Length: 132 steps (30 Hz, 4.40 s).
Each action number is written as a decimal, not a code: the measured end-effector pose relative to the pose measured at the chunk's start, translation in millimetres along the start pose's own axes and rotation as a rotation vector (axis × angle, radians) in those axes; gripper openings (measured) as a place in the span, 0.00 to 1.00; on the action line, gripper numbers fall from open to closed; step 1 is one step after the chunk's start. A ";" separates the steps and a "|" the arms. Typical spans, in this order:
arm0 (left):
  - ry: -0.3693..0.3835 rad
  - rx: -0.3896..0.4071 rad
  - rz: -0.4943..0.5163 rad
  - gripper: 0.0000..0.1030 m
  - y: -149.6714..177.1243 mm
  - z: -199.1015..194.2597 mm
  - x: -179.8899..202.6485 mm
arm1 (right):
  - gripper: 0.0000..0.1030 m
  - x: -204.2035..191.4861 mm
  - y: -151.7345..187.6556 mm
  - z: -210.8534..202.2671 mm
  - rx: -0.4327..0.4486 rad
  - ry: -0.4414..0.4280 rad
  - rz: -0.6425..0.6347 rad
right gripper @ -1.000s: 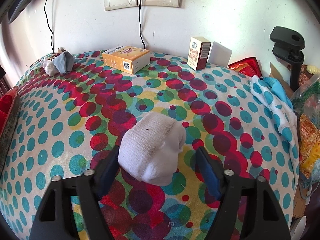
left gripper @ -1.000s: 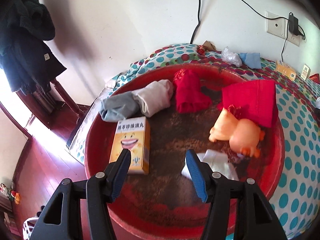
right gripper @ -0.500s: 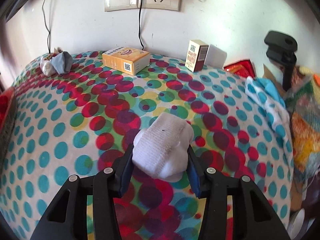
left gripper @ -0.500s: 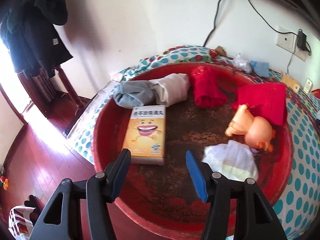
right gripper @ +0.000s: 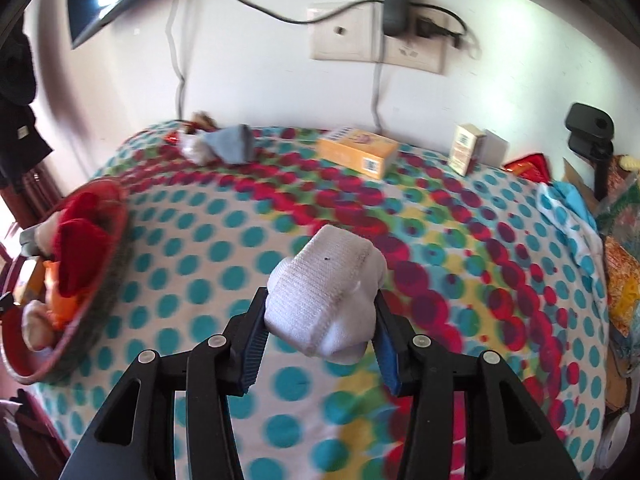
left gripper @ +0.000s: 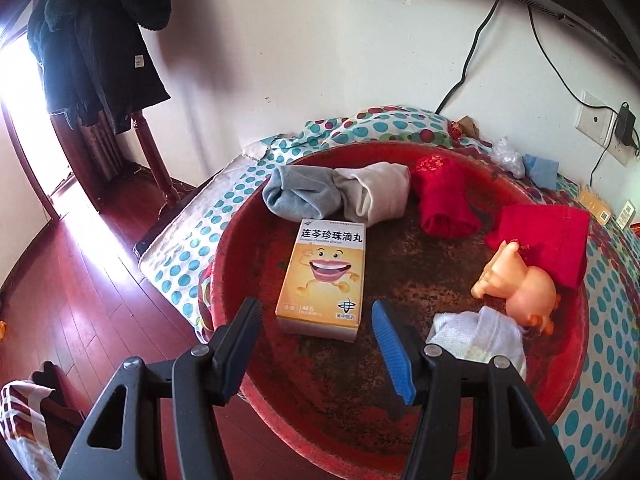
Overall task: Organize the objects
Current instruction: 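Carry the white sock into the red tray and open the right gripper, then grasp the yellow medicine box on the bedspread with the right gripper, then grasp the blue cloth with the left gripper while the right gripper holds the yellow box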
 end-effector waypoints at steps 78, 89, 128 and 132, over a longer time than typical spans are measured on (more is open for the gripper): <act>-0.063 -0.006 -0.102 0.57 -2.5 6.0 -23.4 | 0.67 -206.6 18.4 -38.5 -0.007 -0.349 -0.343; -0.068 -0.004 -0.042 0.57 -1.8 5.6 -10.1 | 0.73 -23.6 -31.7 46.0 -0.024 -0.026 -0.062; 0.267 0.061 0.264 0.62 -110.9 -9.3 201.7 | 0.47 -1.8 -65.2 143.9 -0.066 -0.022 -0.094; 0.310 0.041 0.323 0.62 -128.4 10.1 256.7 | 0.47 -1.5 -40.5 118.3 -0.063 -0.022 -0.042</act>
Point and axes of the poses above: each gripper's, at about its wrist camera, not at the fingertips, and z roughly the way its jaws point, x to its right, y to its underside, the point moved 4 cm from there along z, roughly the way its jaws point
